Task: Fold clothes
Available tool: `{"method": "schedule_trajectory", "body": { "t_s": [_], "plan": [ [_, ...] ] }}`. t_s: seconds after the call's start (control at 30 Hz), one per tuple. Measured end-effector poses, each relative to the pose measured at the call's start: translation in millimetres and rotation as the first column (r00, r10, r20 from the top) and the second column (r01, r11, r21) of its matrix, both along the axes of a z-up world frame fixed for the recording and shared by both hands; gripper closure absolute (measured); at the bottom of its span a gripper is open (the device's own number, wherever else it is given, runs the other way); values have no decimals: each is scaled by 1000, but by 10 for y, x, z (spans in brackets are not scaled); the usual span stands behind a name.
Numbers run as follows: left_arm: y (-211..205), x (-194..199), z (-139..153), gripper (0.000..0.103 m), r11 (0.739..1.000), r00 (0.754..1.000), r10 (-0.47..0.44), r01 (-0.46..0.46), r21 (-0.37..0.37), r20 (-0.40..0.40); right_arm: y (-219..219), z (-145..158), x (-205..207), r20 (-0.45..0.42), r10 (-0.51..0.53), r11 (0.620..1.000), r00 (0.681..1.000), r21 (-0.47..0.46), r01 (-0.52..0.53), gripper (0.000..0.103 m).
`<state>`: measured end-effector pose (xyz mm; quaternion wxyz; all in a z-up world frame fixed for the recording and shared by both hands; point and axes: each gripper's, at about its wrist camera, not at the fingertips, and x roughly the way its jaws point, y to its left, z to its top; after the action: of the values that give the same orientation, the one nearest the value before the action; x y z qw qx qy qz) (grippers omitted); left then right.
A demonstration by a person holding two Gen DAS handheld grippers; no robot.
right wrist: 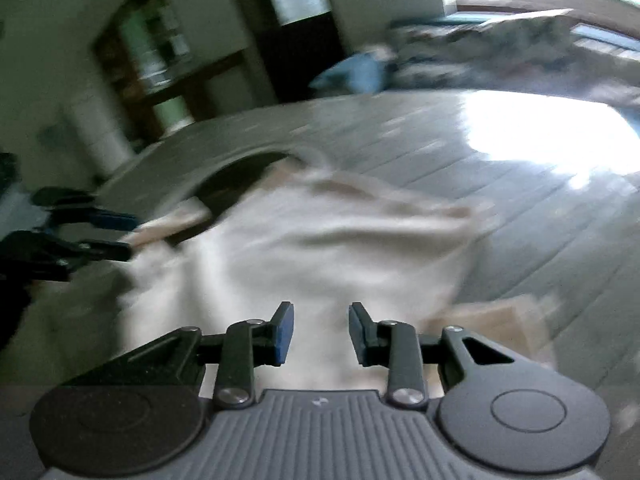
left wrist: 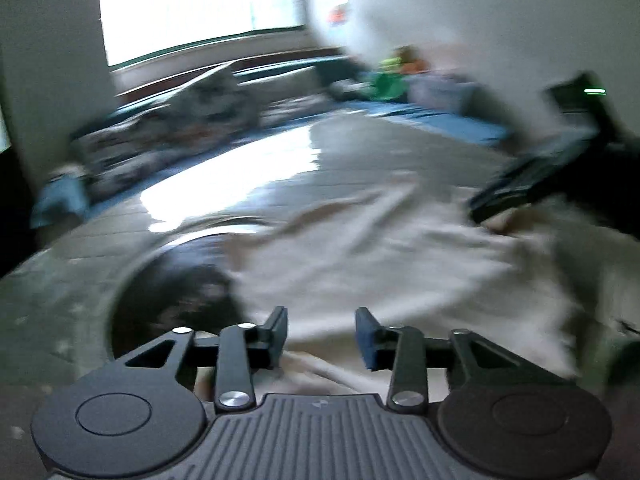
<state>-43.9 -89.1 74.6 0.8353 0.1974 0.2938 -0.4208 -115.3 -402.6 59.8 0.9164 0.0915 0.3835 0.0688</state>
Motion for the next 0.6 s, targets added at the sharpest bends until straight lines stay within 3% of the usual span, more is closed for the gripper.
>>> {"method": "schedule_trajectory", "body": {
  "t_s": [0.1,0.23,0.33,0.47,0.53,0.57,0.6],
  "plan": [
    [-276,386,-138,57,995,994,101,-100,29,-32,-194,-68,223,6,-106,993,994,-56,106,67],
    [-546,817,-330,53,979,979,202,-201,42,-40,-384,-213,453,-18,-211,976,977,-58,210,66],
    [-670,1053,-420,44,964,964,263,-262,35,-42,-423,-302,547,-34,-214,975,976,-60,212,66],
    [-710,1268,-461,44,952,949,307,-306,18,-73,-428,-339,616,-39,-201,979,979,-52,199,66],
    [-718,1339,-479,47,950,945,311,-312,10,-97,-441,-337,654,-42,-199,979,979,-50,197,67],
    [-724,1351,-495,62,952,947,305,-306,9,-104,-442,-331,669,-44,-198,979,979,-54,196,69],
    [-733,1354,-513,71,955,949,296,-296,10,-110,-441,-320,679,-45,-195,980,980,-56,193,79]
  ]
}}
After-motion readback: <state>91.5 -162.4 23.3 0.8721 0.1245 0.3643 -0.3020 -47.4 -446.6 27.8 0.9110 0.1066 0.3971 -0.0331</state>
